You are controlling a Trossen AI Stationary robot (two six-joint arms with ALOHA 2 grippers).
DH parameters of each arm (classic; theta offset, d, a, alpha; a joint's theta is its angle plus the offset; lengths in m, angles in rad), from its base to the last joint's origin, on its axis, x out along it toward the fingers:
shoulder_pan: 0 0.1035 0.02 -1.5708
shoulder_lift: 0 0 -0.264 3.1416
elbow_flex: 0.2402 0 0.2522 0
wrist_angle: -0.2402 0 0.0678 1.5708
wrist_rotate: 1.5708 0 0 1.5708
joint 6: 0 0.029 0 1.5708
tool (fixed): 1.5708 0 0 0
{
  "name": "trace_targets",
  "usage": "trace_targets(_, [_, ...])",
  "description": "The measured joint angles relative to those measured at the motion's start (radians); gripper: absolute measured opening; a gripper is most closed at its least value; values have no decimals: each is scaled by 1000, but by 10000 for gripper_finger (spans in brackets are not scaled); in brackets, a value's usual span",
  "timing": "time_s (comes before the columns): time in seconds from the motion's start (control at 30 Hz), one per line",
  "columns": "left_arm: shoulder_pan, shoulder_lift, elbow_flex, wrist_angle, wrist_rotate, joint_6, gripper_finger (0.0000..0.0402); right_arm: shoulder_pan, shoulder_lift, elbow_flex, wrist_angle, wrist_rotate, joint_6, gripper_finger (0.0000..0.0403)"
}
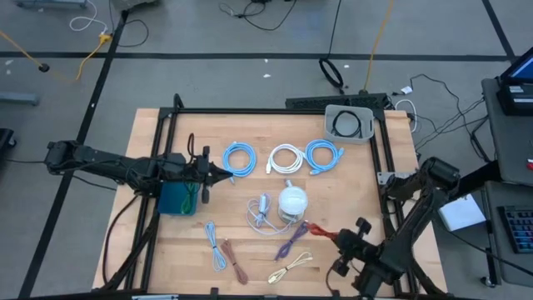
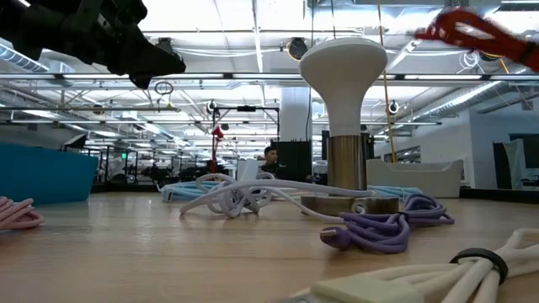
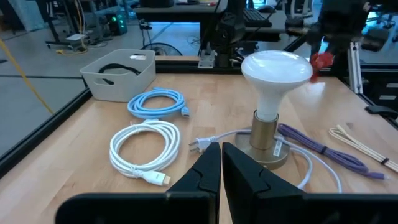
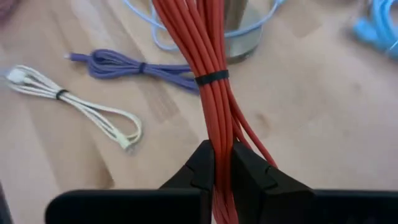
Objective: Pick & Place USB Port
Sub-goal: Put the red charger cable into the blue bin
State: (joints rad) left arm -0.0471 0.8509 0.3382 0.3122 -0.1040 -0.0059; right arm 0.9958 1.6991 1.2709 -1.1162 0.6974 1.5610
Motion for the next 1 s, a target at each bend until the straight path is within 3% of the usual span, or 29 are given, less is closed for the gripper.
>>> trace_targets(0.1, [0, 0, 0, 2, 0, 0, 21, -1, -1, 31, 16, 100, -87, 20])
trace_targets(0.33, [-2, 0, 0, 34, 25, 8, 21, -13, -7, 130, 62, 464, -340, 20])
trace_targets(0.47, [-23, 0, 0, 46, 26, 44, 21, -33, -28, 140, 217, 691, -611, 20])
trace_targets(0.6, [-46, 0, 0, 67, 24, 91, 21, -55, -56, 140, 467, 849, -977, 20])
trace_targets(0.7, [-60, 0, 0, 85, 16, 99, 21, -81, -68, 141, 663, 875, -1272, 20])
trace_targets(0.8, [-67, 0, 0, 104, 16, 99, 21, -135, -76, 141, 770, 874, -1452, 20])
trace_targets(1.0, [-67, 0, 0, 112, 23, 89, 21, -292, -93, 140, 711, 836, -1614, 20])
